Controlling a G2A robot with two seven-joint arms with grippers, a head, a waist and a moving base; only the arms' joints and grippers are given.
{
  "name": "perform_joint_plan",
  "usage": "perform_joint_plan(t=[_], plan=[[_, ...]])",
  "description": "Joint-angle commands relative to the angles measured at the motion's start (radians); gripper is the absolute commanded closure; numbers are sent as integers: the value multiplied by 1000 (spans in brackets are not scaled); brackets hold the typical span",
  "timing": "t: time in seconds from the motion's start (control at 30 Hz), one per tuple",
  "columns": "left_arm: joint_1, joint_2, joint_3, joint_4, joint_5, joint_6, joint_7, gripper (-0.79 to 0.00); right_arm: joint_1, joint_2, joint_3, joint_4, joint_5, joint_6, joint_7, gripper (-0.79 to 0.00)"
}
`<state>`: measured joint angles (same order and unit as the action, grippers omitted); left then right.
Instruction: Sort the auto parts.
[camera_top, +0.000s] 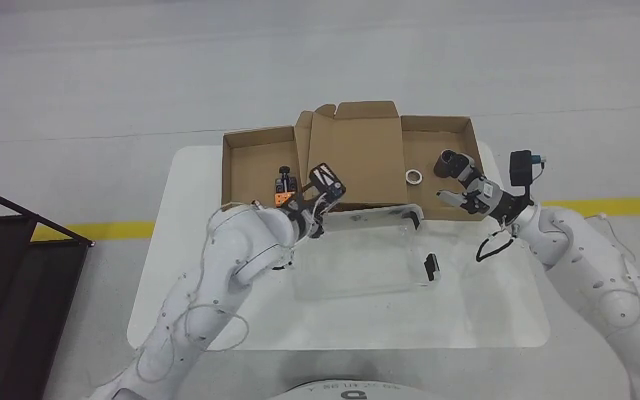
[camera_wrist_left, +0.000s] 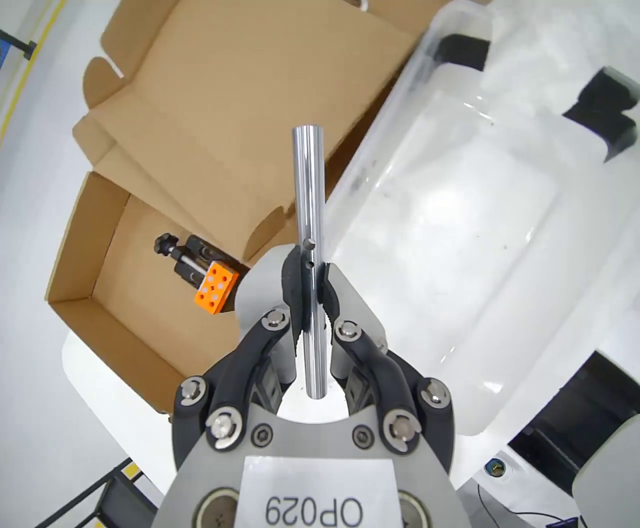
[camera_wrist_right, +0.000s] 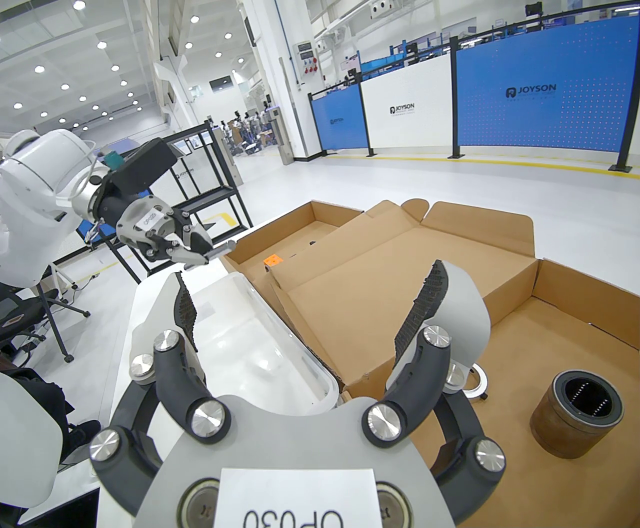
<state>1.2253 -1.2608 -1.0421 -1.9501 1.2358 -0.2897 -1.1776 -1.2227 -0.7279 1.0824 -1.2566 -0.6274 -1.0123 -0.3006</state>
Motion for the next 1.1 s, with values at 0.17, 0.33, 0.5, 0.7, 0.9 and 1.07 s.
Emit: perform_joint_plan(t=[0.17,0.33,0.5,0.7,0.9,1.07], plan=[[15,23,-196,121,-86,-16,75,0,0,0,0,0,0,0,-1,-785],[-21,31,-264,265,-135,-40,160,0,0,0,0,0,0,0,-1,-785],[-91,29,-270,432,-184,-45,252,0,0,0,0,0,0,0,-1,-785],[-168,17,-247,623,-273,-16,329,0,0,0,0,0,0,0,-1,-785],[-229,7,-220,766,-339,-9,368,0,0,0,0,0,0,0,-1,-785],[-256,3,-204,847,-349,-6,421,0,0,0,0,0,0,0,-1,-785]])
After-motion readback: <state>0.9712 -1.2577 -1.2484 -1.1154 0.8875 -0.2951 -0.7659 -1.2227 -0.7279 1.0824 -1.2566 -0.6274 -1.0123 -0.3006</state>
